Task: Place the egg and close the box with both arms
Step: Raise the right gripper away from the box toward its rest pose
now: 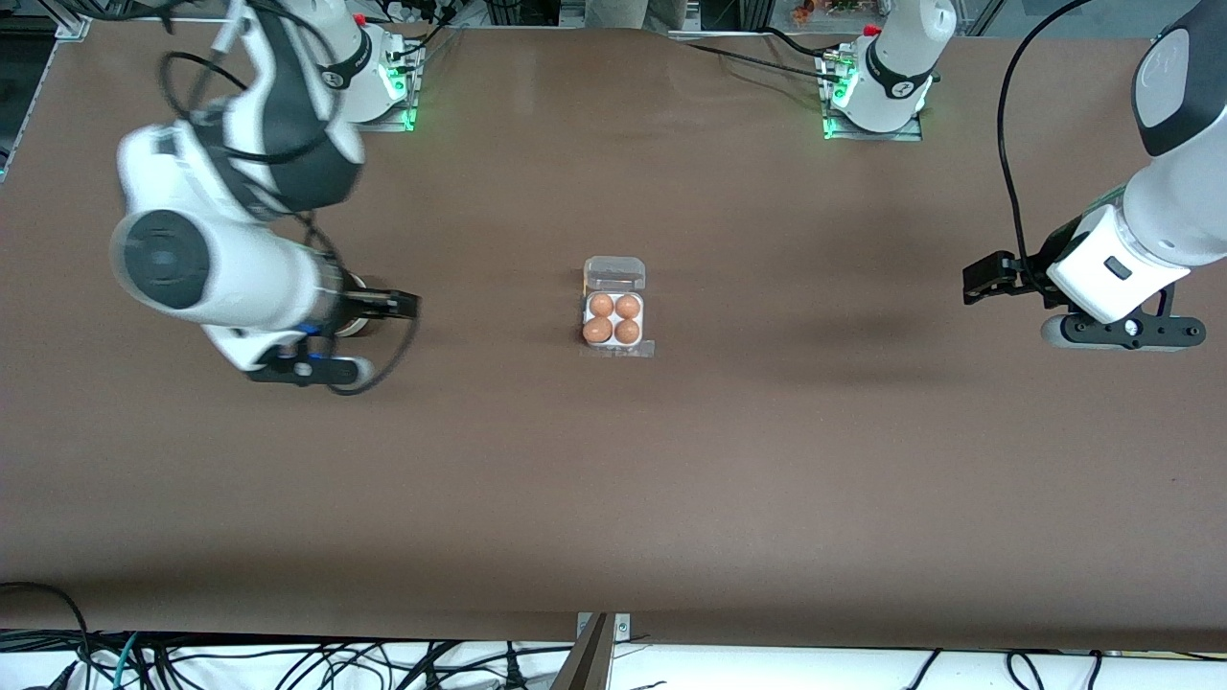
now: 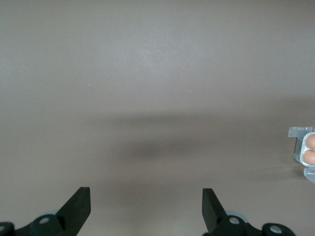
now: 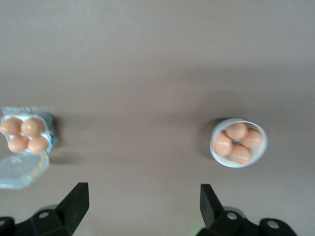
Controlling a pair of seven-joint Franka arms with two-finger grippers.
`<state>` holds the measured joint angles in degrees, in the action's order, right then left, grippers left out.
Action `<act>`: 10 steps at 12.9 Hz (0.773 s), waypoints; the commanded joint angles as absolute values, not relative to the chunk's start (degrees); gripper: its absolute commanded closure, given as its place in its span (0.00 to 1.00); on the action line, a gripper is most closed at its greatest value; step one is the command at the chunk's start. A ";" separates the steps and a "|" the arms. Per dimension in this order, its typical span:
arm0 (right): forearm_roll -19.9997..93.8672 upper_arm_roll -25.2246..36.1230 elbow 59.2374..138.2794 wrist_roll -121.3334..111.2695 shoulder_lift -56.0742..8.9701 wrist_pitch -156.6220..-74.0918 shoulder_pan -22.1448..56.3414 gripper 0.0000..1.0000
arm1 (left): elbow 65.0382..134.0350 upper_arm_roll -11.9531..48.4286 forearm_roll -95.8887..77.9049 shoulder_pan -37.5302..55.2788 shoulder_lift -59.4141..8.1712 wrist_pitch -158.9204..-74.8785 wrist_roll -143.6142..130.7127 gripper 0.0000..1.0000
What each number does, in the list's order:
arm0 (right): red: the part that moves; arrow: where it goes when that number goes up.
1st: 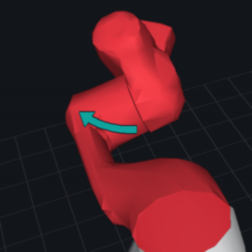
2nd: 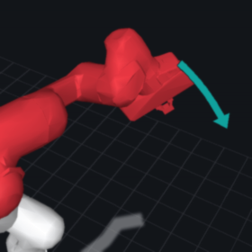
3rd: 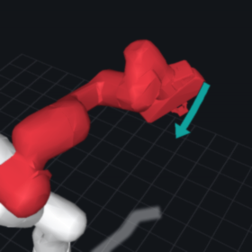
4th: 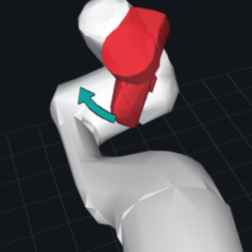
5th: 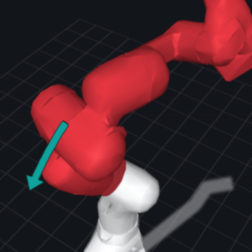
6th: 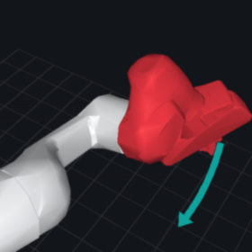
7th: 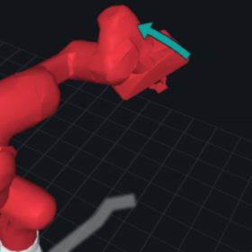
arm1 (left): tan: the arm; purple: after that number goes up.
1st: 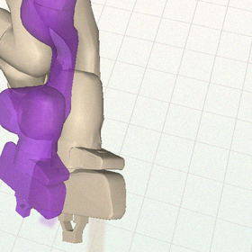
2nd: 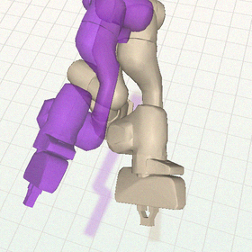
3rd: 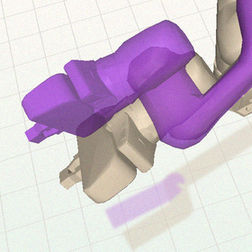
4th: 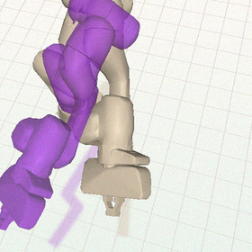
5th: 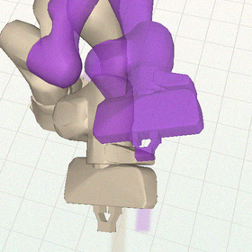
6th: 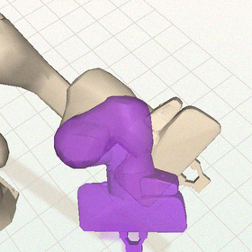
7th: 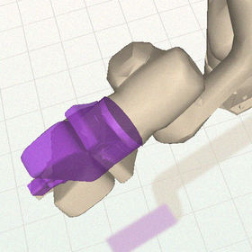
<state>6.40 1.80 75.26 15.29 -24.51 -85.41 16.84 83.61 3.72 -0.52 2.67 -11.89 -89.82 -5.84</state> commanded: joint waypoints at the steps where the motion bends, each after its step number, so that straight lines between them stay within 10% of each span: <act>1: 8.53 8.50 84.60 6.09 -16.20 -85.25 16.44 0.00 | 82.00 3.78 -2.63 3.60 -12.48 -89.21 -8.77 0.00; 10: 4.04 21.26 92.55 -7.02 -10.73 -87.98 16.52 0.00 | 82.27 15.55 -5.45 4.83 -12.66 -87.80 -26.08 0.25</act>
